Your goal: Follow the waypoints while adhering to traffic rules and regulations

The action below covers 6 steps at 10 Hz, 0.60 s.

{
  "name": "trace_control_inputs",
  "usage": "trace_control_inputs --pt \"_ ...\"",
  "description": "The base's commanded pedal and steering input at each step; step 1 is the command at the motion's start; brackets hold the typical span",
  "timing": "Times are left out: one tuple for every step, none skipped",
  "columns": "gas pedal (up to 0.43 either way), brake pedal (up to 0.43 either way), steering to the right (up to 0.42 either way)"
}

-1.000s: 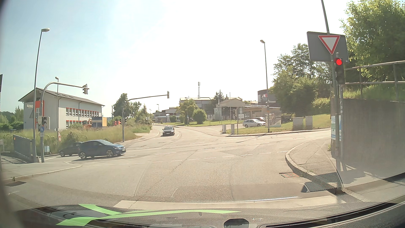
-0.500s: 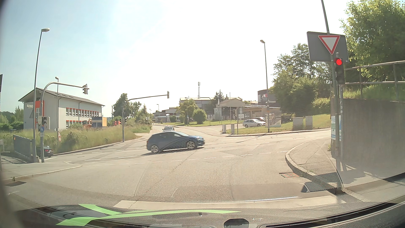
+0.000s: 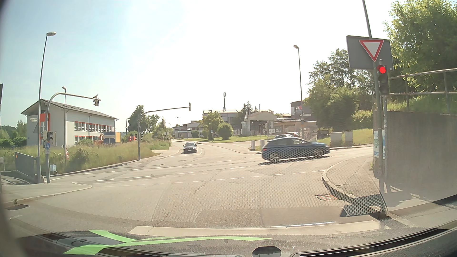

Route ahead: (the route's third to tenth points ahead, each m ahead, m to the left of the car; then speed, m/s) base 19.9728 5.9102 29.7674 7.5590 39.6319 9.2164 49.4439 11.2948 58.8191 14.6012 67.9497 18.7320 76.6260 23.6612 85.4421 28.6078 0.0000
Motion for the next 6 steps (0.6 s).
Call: trace_control_inputs --pt "0.000 0.220 0.006" --pt "0.000 0.220 0.007" --pt "0.000 0.220 0.006" --pt "0.000 0.220 0.007" --pt "0.000 0.220 0.006" --pt "0.000 0.220 0.007"
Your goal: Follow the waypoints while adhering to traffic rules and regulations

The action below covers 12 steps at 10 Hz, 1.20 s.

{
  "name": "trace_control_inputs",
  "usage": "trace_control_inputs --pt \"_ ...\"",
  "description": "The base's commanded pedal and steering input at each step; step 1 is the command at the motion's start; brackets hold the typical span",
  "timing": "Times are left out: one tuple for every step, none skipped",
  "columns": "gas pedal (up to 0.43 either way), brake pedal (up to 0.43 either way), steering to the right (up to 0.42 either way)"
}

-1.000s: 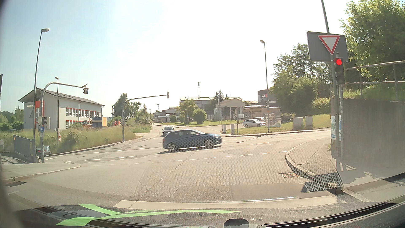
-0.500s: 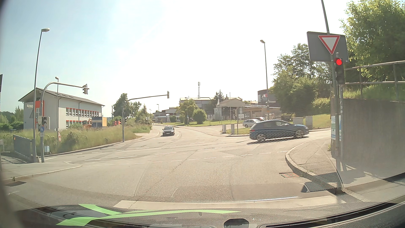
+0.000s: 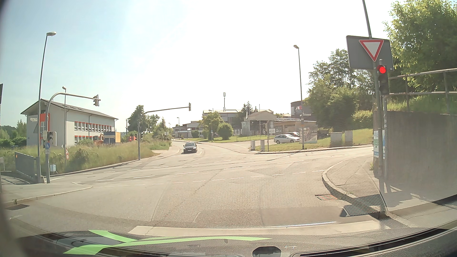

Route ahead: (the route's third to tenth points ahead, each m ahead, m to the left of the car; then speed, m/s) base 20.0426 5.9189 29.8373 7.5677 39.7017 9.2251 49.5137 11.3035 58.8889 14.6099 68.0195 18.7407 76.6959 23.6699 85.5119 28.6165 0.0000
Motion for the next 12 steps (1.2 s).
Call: trace_control_inputs --pt "0.000 0.220 0.006" --pt "0.000 0.220 0.007" --pt "0.000 0.220 0.007" --pt "0.000 0.220 0.006" --pt "0.000 0.220 0.006" --pt "0.000 0.220 0.006" --pt "0.000 0.220 0.006" --pt "0.000 0.220 0.007" --pt "0.000 0.220 0.006" --pt "0.000 0.220 0.007" --pt "0.000 0.220 0.007" --pt "0.000 0.220 0.006"
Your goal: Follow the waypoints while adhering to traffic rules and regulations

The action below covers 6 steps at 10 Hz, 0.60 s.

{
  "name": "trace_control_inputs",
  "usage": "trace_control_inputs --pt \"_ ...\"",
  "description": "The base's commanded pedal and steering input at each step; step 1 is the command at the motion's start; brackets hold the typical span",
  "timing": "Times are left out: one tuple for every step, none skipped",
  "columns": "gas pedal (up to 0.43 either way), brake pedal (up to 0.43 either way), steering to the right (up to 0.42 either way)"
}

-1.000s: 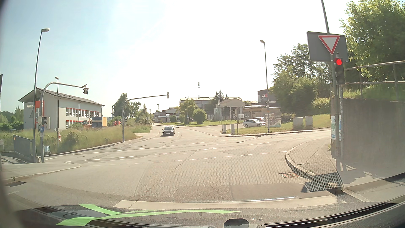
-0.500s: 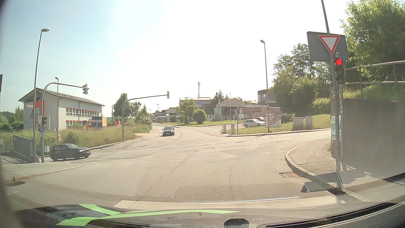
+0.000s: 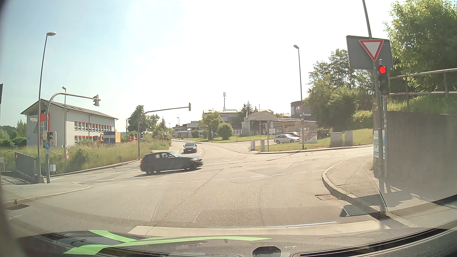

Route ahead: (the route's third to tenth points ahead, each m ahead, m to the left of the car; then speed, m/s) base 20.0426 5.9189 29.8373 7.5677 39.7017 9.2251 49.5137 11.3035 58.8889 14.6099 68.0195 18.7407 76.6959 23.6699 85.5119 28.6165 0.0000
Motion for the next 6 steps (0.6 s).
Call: trace_control_inputs --pt "0.000 0.220 0.006" --pt "0.000 0.220 0.007" --pt "0.000 0.220 0.007" --pt "0.000 0.220 0.007" --pt "0.000 0.220 0.006" --pt "0.000 0.220 0.007"
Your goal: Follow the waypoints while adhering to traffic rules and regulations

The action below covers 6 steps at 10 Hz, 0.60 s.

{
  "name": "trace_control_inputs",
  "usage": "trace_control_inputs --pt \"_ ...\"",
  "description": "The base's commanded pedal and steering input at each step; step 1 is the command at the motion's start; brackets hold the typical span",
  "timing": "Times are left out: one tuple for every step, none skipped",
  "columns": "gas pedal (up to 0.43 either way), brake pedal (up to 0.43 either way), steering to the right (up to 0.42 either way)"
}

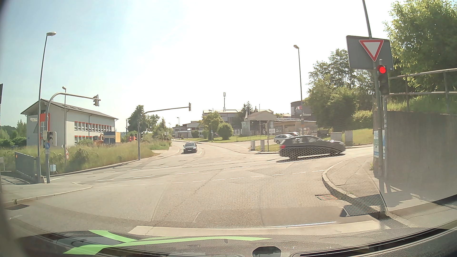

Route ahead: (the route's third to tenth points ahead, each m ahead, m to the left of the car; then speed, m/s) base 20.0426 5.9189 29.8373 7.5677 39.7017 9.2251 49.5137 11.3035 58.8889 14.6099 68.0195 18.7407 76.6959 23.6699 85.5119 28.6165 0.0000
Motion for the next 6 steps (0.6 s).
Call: trace_control_inputs --pt "0.000 0.220 0.006" --pt "0.000 0.220 0.007" --pt "0.000 0.220 0.007" --pt "0.000 0.220 0.007" --pt "0.000 0.220 0.007" --pt "0.000 0.226 0.008"
